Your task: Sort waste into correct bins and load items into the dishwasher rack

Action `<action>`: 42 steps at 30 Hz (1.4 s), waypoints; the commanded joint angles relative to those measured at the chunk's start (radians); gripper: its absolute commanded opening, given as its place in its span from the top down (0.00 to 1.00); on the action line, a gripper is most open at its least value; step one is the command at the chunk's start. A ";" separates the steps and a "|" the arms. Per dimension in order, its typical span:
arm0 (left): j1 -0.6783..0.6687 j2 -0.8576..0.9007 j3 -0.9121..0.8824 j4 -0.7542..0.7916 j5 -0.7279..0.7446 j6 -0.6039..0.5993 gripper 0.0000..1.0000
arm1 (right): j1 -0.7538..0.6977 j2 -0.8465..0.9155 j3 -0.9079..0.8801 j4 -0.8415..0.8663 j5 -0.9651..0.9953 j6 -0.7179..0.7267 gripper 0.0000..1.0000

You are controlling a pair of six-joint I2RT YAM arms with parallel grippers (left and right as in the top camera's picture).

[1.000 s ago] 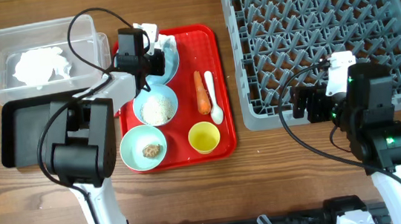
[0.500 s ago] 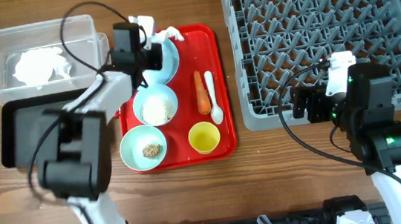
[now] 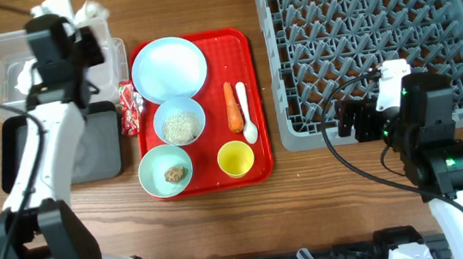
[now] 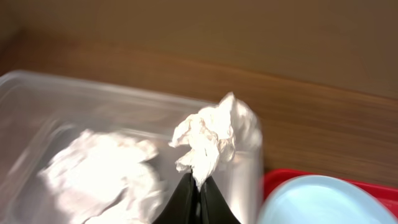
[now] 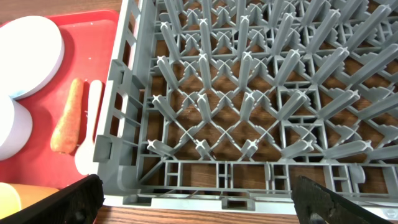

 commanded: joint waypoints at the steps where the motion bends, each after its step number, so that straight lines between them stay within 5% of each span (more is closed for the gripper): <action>1: 0.092 0.051 0.002 -0.038 -0.011 -0.120 0.81 | 0.002 0.003 0.025 0.000 -0.013 -0.010 0.00; 3: 0.107 0.052 0.002 -0.051 0.005 -0.127 0.62 | 0.002 0.003 0.025 -0.001 -0.013 -0.010 0.00; 5: 0.113 0.044 0.002 -0.065 0.050 -0.132 0.28 | 0.002 0.003 0.025 -0.001 -0.013 -0.010 0.00; 6: 0.112 0.037 0.002 -0.073 0.075 -0.132 0.03 | 0.002 0.003 0.025 -0.001 -0.013 -0.010 0.00; 7: 0.109 0.026 0.002 -0.089 0.103 -0.133 0.00 | 0.002 0.003 0.025 0.000 -0.013 -0.010 0.00; 21: -0.013 -0.092 -0.011 -0.629 0.141 -0.185 0.00 | 0.002 0.003 0.025 0.000 -0.013 -0.010 0.00; 42: -0.109 0.055 -0.098 -0.460 0.136 -0.180 0.09 | 0.002 0.003 0.025 -0.001 -0.012 -0.010 0.00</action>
